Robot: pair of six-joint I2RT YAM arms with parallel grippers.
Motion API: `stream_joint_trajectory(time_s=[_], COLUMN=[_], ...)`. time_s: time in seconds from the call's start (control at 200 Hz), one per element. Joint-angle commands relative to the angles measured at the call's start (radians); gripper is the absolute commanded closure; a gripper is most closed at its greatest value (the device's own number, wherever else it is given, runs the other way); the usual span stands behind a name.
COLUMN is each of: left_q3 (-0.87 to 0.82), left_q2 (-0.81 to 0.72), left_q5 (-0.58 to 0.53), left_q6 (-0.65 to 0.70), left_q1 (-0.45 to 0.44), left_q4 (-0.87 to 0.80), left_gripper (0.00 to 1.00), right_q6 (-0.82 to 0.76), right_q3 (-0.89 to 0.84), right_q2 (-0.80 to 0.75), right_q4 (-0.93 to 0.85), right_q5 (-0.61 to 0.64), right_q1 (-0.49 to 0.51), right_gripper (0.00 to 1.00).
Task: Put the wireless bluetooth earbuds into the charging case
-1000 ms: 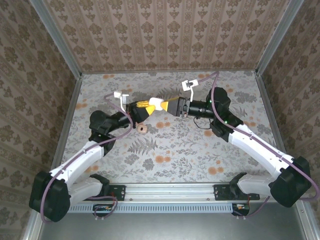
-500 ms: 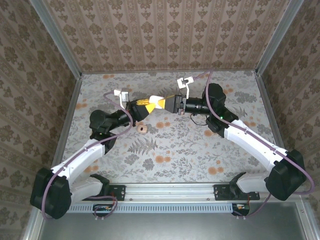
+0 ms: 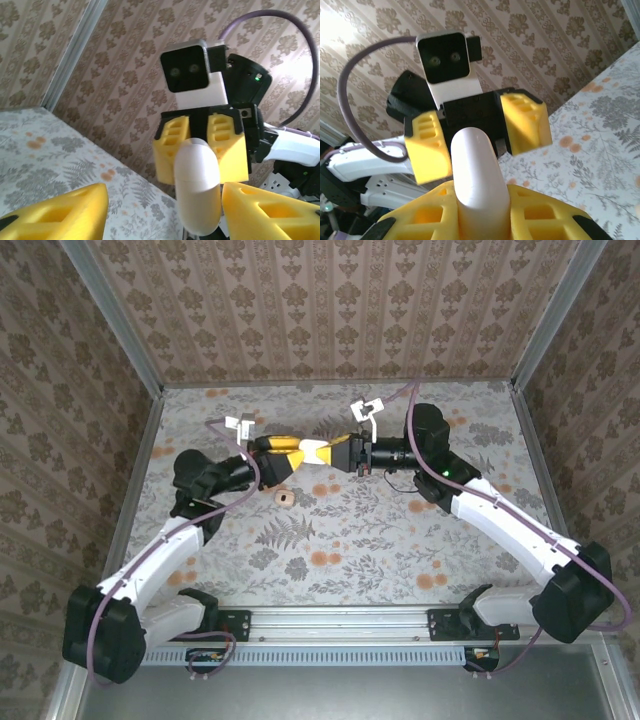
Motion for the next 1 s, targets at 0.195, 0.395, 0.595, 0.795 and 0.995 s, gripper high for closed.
stream_joint_trajectory(time_s=[0.195, 0.395, 0.595, 0.795, 0.995], left_q3=[0.076, 0.092, 0.097, 0.1, 0.108], left_q2=[-0.033, 0.012, 0.051, 0.063, 0.068], left_q5=[0.147, 0.136, 0.133, 0.134, 0.152], left_q6=[0.092, 0.1, 0.085, 0.08, 0.122], left_q1=[-0.001, -0.039, -0.039, -0.072, -0.073], left_q4=[-0.128, -0.108, -0.073, -0.062, -0.102], left_gripper=[0.39, 0.41, 0.48, 0.6, 0.98], right_q6=[-0.148, -0.145, -0.143, -0.14, -0.127], right_q3=[0.053, 0.053, 0.053, 0.053, 0.062], right_q2=[-0.041, -0.035, -0.038, -0.039, -0.032], right_q4=[-0.138, -0.13, -0.127, -0.126, -0.157], right_q5=[0.015, 0.011, 0.011, 0.01, 0.072], right_q1=[0.003, 0.005, 0.004, 0.004, 0.004], right_gripper=[0.87, 0.87, 0.87, 0.87, 0.75])
